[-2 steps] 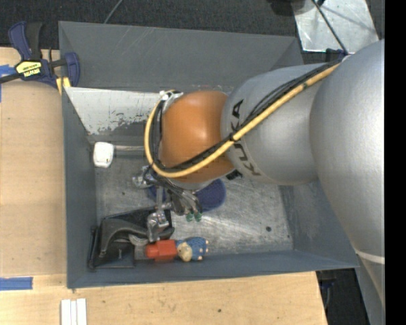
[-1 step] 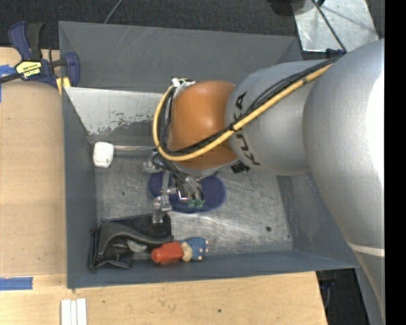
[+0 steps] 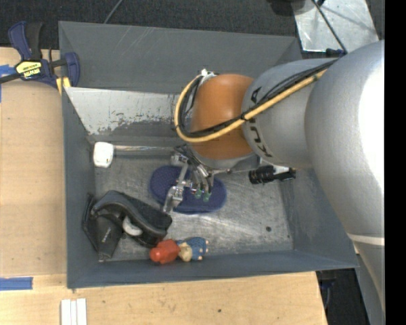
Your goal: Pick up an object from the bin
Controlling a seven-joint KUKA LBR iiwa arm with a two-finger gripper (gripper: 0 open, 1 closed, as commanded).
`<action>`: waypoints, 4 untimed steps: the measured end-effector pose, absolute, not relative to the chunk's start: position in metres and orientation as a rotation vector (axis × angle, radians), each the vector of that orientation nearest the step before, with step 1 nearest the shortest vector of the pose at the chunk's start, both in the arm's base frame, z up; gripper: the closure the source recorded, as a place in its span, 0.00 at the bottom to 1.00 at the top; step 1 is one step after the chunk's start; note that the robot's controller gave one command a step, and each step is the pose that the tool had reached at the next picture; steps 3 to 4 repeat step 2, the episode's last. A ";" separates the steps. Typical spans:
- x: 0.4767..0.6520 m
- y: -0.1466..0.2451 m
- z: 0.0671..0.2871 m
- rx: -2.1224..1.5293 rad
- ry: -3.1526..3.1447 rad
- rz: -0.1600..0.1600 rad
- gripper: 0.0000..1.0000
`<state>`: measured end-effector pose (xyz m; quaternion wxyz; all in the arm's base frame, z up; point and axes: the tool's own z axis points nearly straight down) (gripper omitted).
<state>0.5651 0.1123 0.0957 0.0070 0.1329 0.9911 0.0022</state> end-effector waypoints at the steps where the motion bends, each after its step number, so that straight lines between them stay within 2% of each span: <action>1: 0.563 0.111 0.093 0.418 3.107 0.003 1.00; 2: 0.566 0.119 0.204 0.399 3.106 0.006 1.00; 4: 0.566 0.119 0.204 0.399 3.106 0.006 1.00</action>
Offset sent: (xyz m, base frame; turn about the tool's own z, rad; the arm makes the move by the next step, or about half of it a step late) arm 0.0000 0.0000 0.0000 0.0000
